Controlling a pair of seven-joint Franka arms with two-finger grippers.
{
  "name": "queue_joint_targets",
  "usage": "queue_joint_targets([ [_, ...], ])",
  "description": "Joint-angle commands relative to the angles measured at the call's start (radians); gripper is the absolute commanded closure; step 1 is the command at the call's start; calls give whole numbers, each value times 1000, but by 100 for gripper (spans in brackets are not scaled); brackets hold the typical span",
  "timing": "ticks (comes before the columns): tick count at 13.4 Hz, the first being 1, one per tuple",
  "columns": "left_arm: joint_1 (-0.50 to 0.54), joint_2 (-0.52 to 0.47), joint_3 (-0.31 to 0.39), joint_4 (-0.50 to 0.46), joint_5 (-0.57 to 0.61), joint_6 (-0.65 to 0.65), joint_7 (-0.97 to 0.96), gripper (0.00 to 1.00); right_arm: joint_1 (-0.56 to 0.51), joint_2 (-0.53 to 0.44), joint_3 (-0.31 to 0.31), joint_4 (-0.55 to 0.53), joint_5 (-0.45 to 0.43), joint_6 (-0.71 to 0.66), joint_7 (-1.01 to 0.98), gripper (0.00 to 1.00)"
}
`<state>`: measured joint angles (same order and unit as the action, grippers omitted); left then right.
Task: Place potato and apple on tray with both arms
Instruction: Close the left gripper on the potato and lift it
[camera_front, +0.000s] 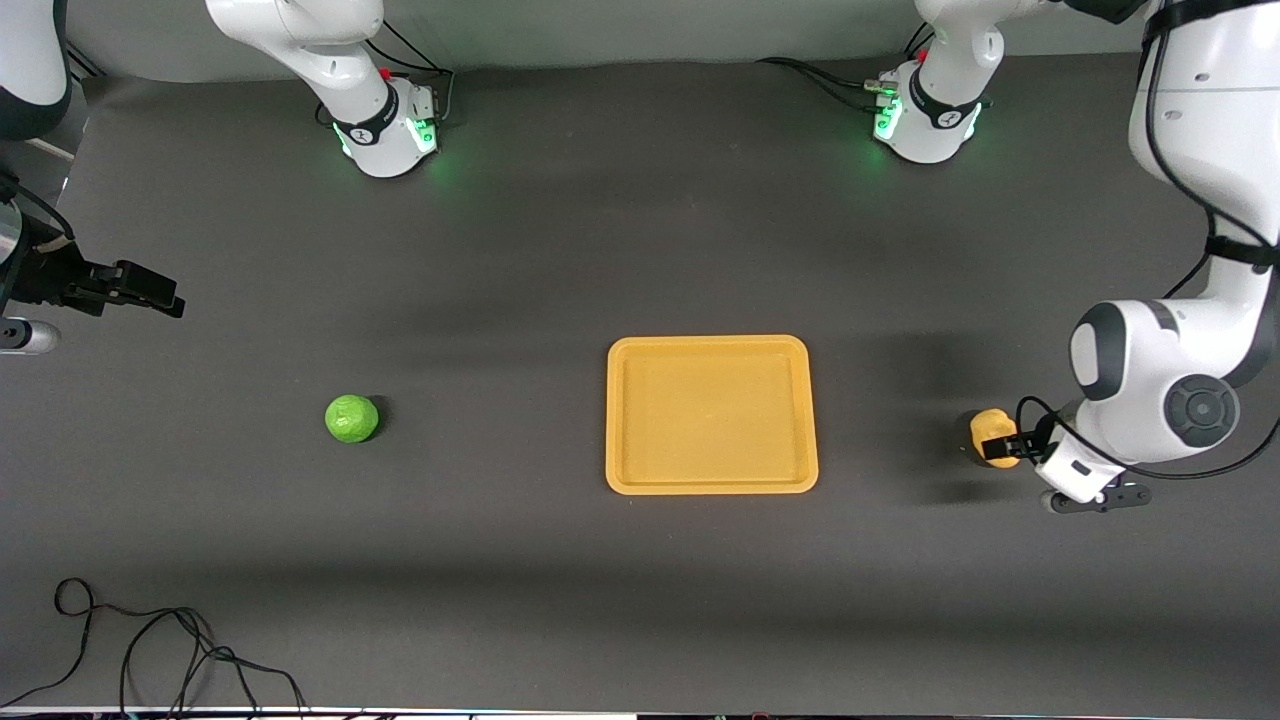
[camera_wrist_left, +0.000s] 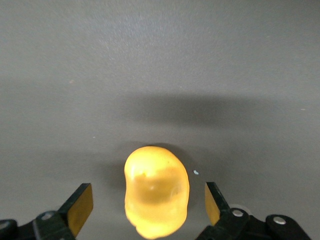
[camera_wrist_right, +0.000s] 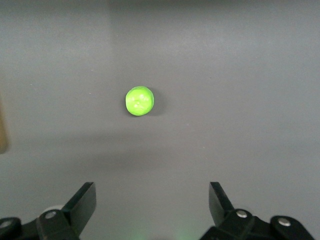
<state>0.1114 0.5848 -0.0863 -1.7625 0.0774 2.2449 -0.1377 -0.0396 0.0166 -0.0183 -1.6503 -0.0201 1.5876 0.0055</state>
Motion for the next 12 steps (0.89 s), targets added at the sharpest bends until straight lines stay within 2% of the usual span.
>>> queue_joint_targets([
  [1,-13,-8,5,-43,48,15,-71,0,-3,23,3,33,14,-14,-6,0],
  [2,-15,-8,5,-48,51,19,-74,1,-3,23,3,34,14,-14,-5,0],
  [3,-15,-8,5,-49,51,16,-79,6,-3,22,3,35,15,-14,-5,0],
  [4,-18,-8,4,-54,51,10,-97,17,-3,23,5,38,15,-14,-5,0],
  [5,-27,-8,5,-54,51,1,-121,33,-3,26,5,41,15,-14,-5,0],
  [6,-29,-8,4,-51,53,-14,-128,55,-3,29,6,41,15,-12,-5,0],
  [7,-33,-10,2,-40,53,-52,-128,84,-3,29,8,43,15,-12,-7,0],
  [8,-44,-14,2,-23,52,-95,-129,100,-3,31,8,43,15,-12,-10,0],
  [10,-59,-42,-3,18,51,-181,-120,100,-3,31,8,41,15,-12,-16,0],
  [12,-61,-112,-18,49,51,-221,-54,100,-3,31,8,41,15,-12,-16,0],
])
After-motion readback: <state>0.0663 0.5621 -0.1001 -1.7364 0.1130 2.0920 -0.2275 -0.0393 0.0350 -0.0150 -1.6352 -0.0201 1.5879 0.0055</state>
